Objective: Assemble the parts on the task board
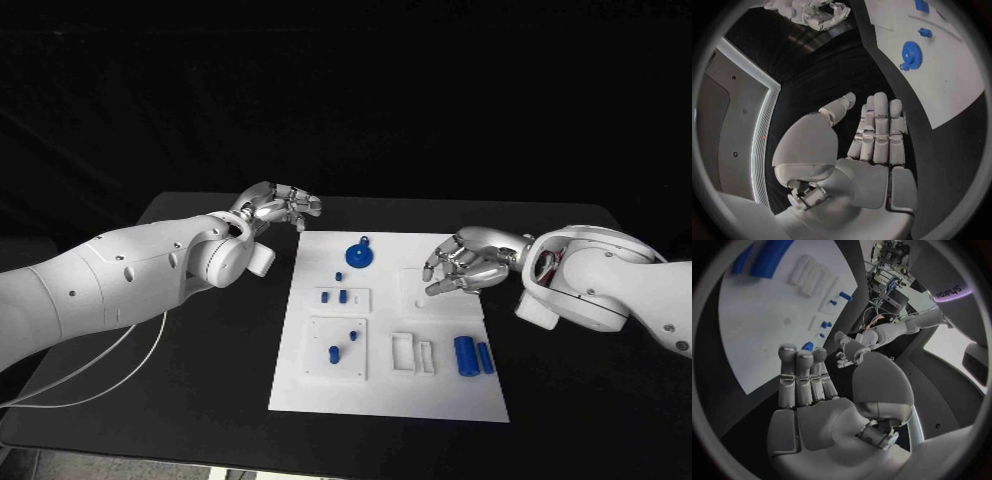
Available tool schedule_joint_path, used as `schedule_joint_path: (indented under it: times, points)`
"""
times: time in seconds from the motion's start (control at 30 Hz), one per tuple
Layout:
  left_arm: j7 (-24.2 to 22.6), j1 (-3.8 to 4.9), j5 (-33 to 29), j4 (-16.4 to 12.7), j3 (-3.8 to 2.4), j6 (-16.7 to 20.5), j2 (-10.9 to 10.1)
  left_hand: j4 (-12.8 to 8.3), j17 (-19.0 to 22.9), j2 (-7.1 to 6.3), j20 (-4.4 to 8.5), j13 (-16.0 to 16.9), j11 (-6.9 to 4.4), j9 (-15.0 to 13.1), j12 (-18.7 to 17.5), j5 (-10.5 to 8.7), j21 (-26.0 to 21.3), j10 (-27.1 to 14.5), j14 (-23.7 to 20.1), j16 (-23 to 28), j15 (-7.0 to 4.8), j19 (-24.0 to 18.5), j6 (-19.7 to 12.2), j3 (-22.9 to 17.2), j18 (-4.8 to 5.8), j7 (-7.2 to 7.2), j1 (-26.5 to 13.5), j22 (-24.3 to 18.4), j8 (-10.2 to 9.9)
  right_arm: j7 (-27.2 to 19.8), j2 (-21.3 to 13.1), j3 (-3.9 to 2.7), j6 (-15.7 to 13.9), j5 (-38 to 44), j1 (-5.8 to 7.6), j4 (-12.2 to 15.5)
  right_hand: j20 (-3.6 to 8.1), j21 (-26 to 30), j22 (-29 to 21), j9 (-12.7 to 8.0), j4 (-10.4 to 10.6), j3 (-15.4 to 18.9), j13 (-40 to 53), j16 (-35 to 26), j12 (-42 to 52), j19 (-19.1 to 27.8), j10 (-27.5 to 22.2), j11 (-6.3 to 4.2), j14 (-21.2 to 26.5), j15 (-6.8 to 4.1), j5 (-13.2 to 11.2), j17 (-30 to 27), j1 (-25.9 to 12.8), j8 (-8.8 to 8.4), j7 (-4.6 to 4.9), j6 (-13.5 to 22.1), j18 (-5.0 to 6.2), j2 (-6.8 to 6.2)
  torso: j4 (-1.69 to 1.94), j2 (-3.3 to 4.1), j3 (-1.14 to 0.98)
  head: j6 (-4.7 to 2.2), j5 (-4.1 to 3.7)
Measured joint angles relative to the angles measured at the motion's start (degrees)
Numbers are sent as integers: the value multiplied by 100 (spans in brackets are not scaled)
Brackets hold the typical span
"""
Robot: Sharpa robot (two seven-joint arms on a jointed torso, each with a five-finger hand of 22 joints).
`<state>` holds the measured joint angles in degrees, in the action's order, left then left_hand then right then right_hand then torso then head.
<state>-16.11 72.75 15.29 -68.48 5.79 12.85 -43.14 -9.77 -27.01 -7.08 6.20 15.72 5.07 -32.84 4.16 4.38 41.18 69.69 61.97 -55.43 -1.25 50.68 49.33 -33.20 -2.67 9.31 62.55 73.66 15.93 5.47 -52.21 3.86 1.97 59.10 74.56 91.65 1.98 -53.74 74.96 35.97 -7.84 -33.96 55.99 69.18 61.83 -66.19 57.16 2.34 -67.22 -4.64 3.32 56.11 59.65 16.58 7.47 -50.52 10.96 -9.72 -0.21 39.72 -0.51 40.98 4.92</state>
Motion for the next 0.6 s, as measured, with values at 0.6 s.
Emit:
schedule_joint_path:
  times: [0.6]
  points:
    - [0, -49, -4, 33, 11, -25, 18, 0, -5, 0, -1, 4, -2, 1, 0, 0, 2, -1, 0, 22, 0, -1, 0, 0, 0, 0, 0, 4, 0, 1101, -953, 159, 1740, -858, 18, 319, 183, -350, 0, 206, 406, 146, 420, 377, 626, -263, 174, -164, -233, -108, 89, 547, -782, 0, -138, -181, -1, 285, -40, -59, -8, 55, -214]
